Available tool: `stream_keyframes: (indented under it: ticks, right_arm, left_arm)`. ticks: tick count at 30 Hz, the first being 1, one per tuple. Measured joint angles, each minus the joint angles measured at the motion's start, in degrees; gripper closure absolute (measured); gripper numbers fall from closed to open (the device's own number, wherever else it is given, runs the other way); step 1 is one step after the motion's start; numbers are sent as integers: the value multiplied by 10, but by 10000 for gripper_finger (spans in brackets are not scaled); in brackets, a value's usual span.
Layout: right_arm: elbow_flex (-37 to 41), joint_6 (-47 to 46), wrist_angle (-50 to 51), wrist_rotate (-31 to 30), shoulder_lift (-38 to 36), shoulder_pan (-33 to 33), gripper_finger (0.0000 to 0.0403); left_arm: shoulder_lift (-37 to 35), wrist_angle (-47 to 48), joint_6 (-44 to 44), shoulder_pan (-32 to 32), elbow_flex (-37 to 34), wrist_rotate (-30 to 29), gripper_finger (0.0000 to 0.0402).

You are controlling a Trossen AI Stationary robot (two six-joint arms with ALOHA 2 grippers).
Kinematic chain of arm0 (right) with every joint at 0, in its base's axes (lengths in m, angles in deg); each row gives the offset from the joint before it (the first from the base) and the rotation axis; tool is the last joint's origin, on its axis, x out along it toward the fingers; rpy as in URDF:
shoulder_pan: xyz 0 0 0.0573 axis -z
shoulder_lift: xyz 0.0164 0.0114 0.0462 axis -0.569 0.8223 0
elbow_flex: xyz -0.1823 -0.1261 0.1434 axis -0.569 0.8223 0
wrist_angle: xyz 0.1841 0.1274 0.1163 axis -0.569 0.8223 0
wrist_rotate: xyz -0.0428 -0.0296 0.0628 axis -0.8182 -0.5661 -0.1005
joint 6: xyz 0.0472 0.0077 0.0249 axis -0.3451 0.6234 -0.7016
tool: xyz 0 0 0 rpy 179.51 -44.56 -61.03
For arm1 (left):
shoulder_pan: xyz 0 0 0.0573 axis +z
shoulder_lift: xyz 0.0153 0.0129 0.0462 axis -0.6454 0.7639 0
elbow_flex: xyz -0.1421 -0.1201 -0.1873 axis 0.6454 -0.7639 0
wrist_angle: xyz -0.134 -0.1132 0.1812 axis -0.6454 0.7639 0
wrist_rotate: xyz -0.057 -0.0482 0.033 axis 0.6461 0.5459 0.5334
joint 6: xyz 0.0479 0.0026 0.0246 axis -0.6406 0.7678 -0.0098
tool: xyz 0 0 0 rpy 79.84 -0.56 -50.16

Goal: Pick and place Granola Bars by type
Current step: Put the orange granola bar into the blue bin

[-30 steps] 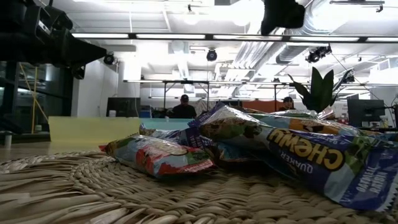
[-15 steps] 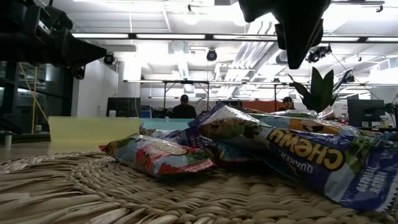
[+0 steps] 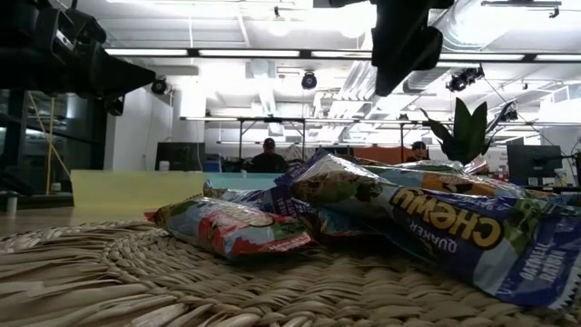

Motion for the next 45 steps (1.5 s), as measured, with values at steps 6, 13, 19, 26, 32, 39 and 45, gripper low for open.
stream_keyframes:
  ticks: [6,13,19,26,32,39,45]
  right_arm:
    - [24,22,-25,-2,7,-4,208]
    - [49,25,-58,-10,34,-4,205]
    - [56,22,-71,-8,58,-4,205]
    - [56,6,-71,-21,74,-3,205]
    - [54,-1,-77,-33,88,-3,205]
    - [55,-3,-77,-45,90,-3,206]
    - [55,5,-77,-63,90,-3,206]
  left_arm:
    - [0,0,0,0,0,0,401]
    - [0,5,0,0,0,0,401]
    - [0,20,0,0,0,0,401]
    - [0,30,0,0,0,0,401]
    - [0,30,0,0,0,0,401]
    - [0,30,0,0,0,0,401]
    - [0,30,0,0,0,0,401]
